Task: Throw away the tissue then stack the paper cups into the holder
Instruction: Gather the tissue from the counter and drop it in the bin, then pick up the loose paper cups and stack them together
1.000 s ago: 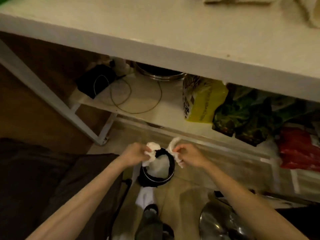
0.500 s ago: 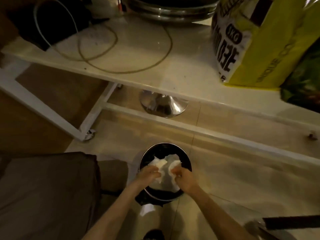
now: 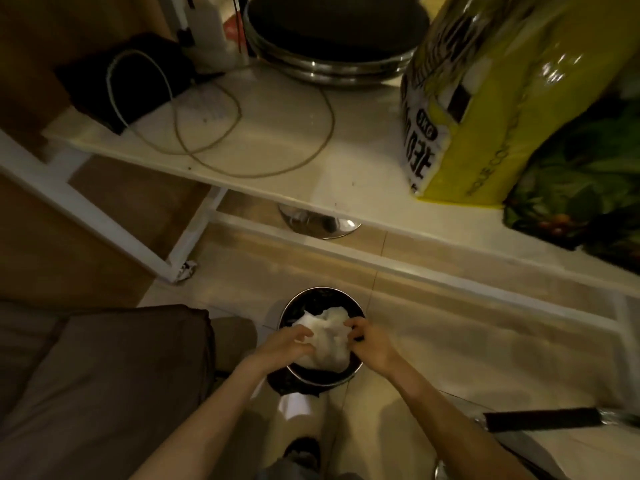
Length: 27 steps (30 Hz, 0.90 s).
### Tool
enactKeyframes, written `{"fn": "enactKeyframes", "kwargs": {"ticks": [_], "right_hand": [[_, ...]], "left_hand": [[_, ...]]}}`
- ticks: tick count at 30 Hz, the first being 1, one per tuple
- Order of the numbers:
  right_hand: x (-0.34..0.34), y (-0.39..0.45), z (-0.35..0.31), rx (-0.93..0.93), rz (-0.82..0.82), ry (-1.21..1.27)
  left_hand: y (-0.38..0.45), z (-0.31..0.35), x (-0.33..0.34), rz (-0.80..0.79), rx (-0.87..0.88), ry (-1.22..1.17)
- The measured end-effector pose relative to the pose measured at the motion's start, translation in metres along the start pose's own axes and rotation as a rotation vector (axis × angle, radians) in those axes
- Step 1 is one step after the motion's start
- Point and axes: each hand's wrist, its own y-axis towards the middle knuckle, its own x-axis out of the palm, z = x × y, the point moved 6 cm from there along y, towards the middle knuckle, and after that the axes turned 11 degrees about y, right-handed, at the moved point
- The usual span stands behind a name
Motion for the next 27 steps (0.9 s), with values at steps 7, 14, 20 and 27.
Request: {"fn": "enactKeyframes", "kwargs": {"ticks": [7,14,20,27], "right_hand": [[-0.056,-0.115,-0.125,-0.148,-0.043,0.021],[-0.122,-0.242,-0.247,-0.294,-0.048,-0.071],[-0.172,-0.332,-0.322,-0.461,0.031,-0.229],[-0.214,-0.416,-0.387,-0.633,0.100,-0.329]], "left_hand": [[-0.136,0.085,-0.068,0.018,0.148,-0.015],[-0.264,0.189,-0.134,0.120,0.299,0.172],[-0.355,0.268,-0.171,0.249,0.440,0.338],[-0.437,0.340,-0.207,0.331,0.631,0.400]]}}
